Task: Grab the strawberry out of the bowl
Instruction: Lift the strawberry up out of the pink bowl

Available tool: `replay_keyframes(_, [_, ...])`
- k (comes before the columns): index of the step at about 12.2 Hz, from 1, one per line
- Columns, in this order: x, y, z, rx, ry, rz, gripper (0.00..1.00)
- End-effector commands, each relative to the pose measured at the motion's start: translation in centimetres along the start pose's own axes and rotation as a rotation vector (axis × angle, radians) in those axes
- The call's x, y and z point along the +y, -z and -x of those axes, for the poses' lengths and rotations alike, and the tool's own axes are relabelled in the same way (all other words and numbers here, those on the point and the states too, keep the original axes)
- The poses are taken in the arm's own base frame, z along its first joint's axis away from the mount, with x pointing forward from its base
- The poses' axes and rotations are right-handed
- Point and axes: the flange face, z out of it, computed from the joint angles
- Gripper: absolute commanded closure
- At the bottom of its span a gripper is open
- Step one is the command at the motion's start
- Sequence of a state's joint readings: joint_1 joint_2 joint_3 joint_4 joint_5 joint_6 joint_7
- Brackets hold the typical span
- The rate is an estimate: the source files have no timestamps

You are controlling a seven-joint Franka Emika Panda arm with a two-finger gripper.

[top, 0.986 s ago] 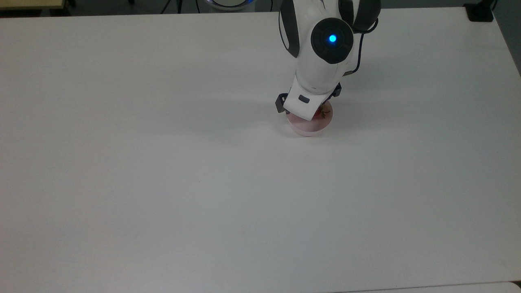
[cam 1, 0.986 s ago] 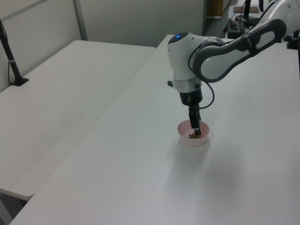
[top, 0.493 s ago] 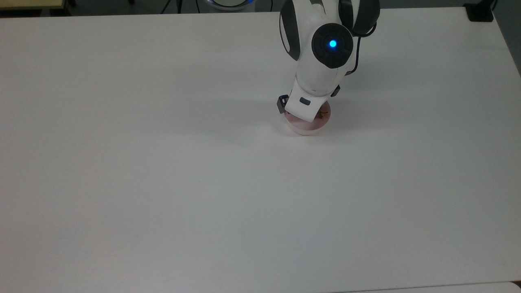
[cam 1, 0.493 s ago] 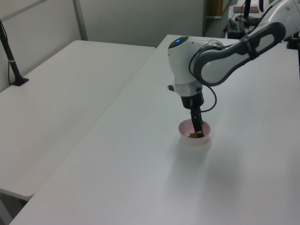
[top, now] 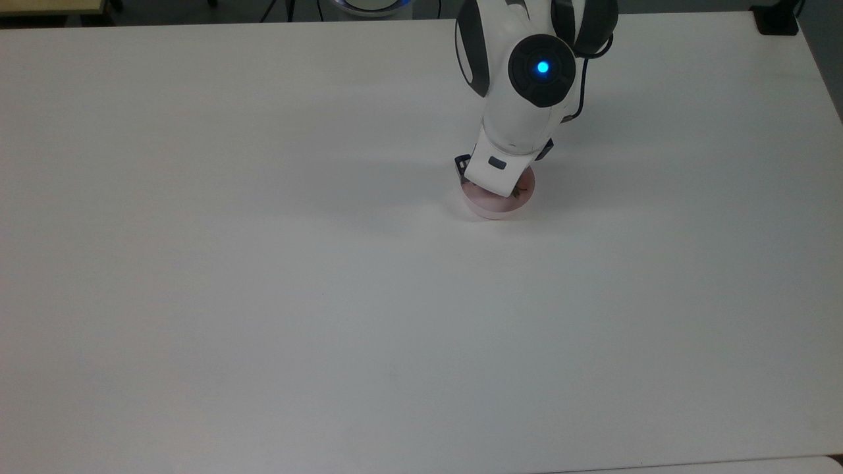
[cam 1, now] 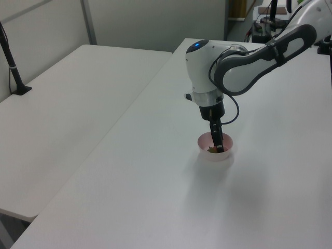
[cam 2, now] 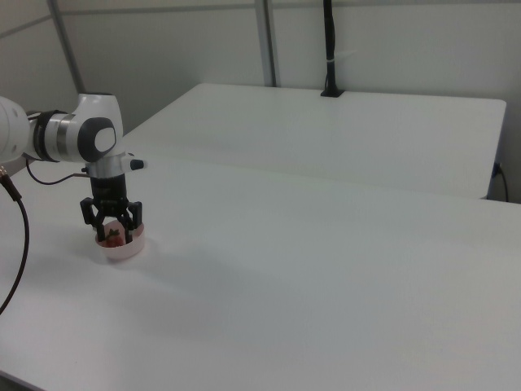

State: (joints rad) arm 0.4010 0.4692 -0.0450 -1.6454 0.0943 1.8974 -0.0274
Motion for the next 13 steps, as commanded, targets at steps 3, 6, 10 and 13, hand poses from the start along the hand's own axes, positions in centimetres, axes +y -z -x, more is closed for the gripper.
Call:
replay_keyframes(3, [-0.93,-1.44,-0.95,0.038,0.004,0.040,0.24])
replay_keyframes(6, [-0.92,-1.51,-1.07,0.043,0.004,0.040,0.25])
replay_keyframes(10, [-0.95,-1.28,-1.09,0.046,0.003,0.040,0.53])
replay_keyframes(13, [-0.90,-0.83,-1.08,0.053,-0.001,0.036,0.64])
